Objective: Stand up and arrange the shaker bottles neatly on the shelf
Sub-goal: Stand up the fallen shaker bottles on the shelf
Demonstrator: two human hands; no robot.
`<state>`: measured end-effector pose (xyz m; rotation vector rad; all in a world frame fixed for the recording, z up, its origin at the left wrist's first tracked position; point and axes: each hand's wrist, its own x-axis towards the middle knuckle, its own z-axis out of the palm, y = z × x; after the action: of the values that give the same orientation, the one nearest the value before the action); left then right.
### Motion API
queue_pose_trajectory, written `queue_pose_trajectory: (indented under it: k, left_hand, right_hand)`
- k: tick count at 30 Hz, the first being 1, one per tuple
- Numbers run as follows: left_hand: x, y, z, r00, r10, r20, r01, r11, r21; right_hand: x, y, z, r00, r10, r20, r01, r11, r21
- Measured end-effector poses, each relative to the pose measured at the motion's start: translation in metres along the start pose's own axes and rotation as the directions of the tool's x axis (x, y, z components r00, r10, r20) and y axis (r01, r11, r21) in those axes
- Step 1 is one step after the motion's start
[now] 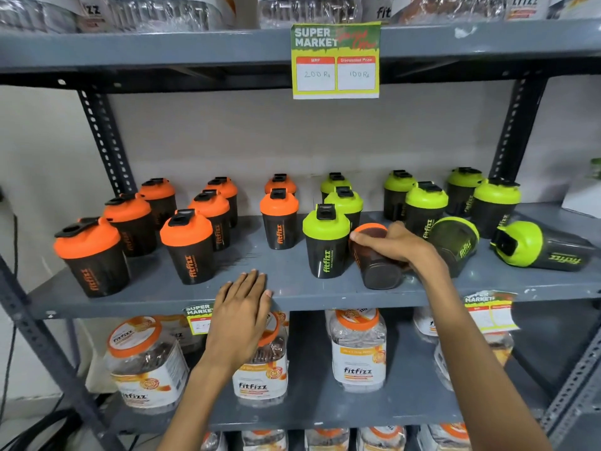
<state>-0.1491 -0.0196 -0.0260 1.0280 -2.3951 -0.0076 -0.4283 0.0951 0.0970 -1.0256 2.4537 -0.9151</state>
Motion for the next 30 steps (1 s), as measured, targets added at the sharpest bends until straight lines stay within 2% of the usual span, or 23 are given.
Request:
queue_pose_trajectory:
  k: [7,12,17,19,21,23,25,30]
  left_hand:
    - [0.000,0.000,-0.001,1.000,-0.004,0.005,0.004,1.000,-0.007]
    - [0.000,-0.001,-0.004,1.000,0.012,0.027,-0.012,1.000,0.000]
    - [0.002,-0.007,-0.011,0.996,0.041,0.077,-0.040,0.999,-0.014]
    - [-0.001,-0.011,-0.016,0.996,0.036,0.079,-0.034,0.999,-0.025]
    - [-0.005,-0.019,-0.020,0.997,0.016,0.072,-0.013,0.999,-0.042]
    - [-0.009,-0.027,-0.025,0.997,-0.001,0.077,0.004,0.999,-0.039]
    - [-0.014,-0.035,-0.028,0.996,-0.009,0.085,0.011,1.000,-0.024]
    - [-0.020,-0.048,-0.036,0.997,0.004,0.082,-0.004,1.000,-0.005]
  right_hand:
    - [-0.004,0.015,0.006,0.996,0.022,-0.088,-0.007,0.986,0.166]
    - [-0.042,0.027,0.000,0.966,-0.094,-0.241,0.177,0.919,0.352]
    - [-0.095,0.014,0.011,0.927,-0.281,-0.250,0.375,0.646,0.665]
    - [-0.110,0.001,0.026,0.907,-0.350,-0.232,0.390,0.493,0.778]
    - [-0.120,-0.014,0.045,0.897,-0.397,-0.192,0.355,0.391,0.849]
    - [-0.125,-0.033,0.066,0.888,-0.438,-0.142,0.327,0.383,0.864]
    - [-0.121,-0.053,0.087,0.874,-0.472,-0.118,0.344,0.426,0.837]
    - [-0.088,-0.095,0.125,0.844,-0.514,-0.153,0.441,0.503,0.743]
